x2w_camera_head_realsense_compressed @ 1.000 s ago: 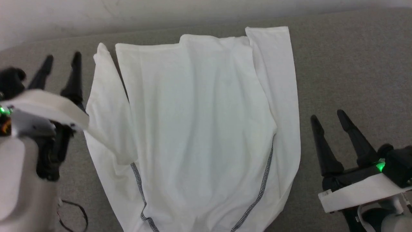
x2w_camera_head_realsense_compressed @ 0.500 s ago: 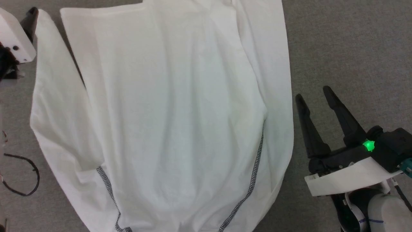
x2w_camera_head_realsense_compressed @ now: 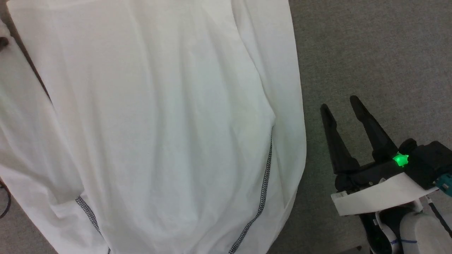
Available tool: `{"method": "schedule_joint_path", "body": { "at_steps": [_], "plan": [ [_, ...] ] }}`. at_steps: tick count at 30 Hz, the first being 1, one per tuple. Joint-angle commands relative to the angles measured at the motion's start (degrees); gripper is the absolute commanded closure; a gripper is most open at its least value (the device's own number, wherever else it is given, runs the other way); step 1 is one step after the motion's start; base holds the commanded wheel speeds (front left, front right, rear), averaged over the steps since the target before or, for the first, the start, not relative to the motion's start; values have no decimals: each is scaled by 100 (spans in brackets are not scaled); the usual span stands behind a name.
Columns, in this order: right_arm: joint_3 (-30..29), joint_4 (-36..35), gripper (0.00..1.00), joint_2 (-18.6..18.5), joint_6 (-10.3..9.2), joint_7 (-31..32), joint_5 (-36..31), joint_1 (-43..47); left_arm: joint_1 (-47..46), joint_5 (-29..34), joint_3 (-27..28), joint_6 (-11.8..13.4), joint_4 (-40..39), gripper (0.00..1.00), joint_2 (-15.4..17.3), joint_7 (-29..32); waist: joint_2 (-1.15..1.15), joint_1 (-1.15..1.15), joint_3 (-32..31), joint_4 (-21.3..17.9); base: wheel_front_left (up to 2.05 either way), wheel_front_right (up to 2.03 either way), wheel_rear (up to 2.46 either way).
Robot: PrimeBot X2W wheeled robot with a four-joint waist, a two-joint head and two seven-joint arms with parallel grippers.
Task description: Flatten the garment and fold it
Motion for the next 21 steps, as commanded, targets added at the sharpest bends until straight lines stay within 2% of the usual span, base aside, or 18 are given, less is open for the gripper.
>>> {"method": "schedule_joint_path", "body": {
  "at_steps": [1,6,11,17,21],
  "plan": [
    [6,14,0,18,-4,-9,4,-62,427,-1,-177,45,249,100,-137,299,0,1,-23,6,0,0,0],
    [-56,43,0,18,-4,37,-45,-47,428,133,-155,128,-50,100,-35,-194,0,1,-252,83,0,0,0],
    [-197,90,0,18,-4,95,-76,74,374,290,-181,121,-298,100,-40,-853,0,1,-746,294,0,0,0],
    [-422,57,0,13,-4,288,-145,296,505,404,-308,-92,-767,100,-207,-1687,0,1,-1481,669,0,0,0],
    [-602,22,0,13,-4,418,-187,515,880,390,-490,-242,-1282,100,-433,-1967,0,1,-1966,904,0,0,0]
  ]
}}
